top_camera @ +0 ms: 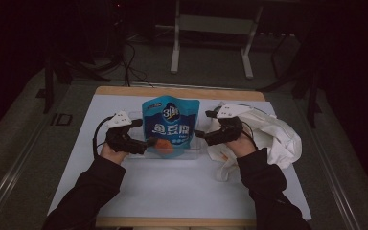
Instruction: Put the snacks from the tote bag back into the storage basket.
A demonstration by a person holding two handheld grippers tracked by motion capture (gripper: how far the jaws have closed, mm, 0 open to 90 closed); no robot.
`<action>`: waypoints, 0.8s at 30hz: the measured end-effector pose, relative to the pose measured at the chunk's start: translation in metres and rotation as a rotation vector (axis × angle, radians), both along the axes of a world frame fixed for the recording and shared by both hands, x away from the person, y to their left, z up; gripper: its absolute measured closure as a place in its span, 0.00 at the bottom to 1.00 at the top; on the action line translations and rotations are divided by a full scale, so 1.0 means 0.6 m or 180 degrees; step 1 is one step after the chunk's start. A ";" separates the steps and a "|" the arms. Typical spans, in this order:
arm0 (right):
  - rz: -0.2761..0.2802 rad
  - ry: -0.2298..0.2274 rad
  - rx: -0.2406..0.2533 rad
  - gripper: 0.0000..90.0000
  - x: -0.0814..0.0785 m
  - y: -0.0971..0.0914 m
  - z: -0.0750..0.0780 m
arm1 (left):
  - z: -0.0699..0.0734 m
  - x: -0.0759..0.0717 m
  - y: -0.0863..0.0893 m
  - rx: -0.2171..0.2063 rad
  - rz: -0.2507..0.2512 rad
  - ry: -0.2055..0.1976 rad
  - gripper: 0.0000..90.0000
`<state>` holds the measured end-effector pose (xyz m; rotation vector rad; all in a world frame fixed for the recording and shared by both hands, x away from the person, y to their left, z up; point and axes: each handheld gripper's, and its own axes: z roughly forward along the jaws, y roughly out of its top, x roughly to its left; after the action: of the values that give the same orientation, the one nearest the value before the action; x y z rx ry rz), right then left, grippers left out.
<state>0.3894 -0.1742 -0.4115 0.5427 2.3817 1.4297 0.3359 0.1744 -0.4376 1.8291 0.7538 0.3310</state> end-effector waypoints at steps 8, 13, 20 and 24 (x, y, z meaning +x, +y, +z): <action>-0.0032 -0.0022 0.0013 0.16 -0.014 -0.015 -0.002 | -0.014 -0.038 0.014 -0.0094 0.0118 -0.0034 0.07; -0.0032 -0.0018 0.0025 0.16 -0.029 -0.026 -0.010 | -0.030 -0.062 0.009 -0.0039 0.0056 0.0039 0.07; -0.0011 -0.0013 0.0003 0.16 -0.056 -0.046 -0.028 | -0.051 -0.097 -0.003 0.0005 -0.0039 0.0096 0.07; 0.0018 -0.0021 0.0019 0.16 -0.074 -0.057 -0.038 | -0.058 -0.113 -0.007 -0.0010 -0.0015 0.0107 0.07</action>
<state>0.3451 -0.2082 -0.4344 0.5324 2.3762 1.4393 0.2684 0.1703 -0.4723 1.8372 0.7727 0.2966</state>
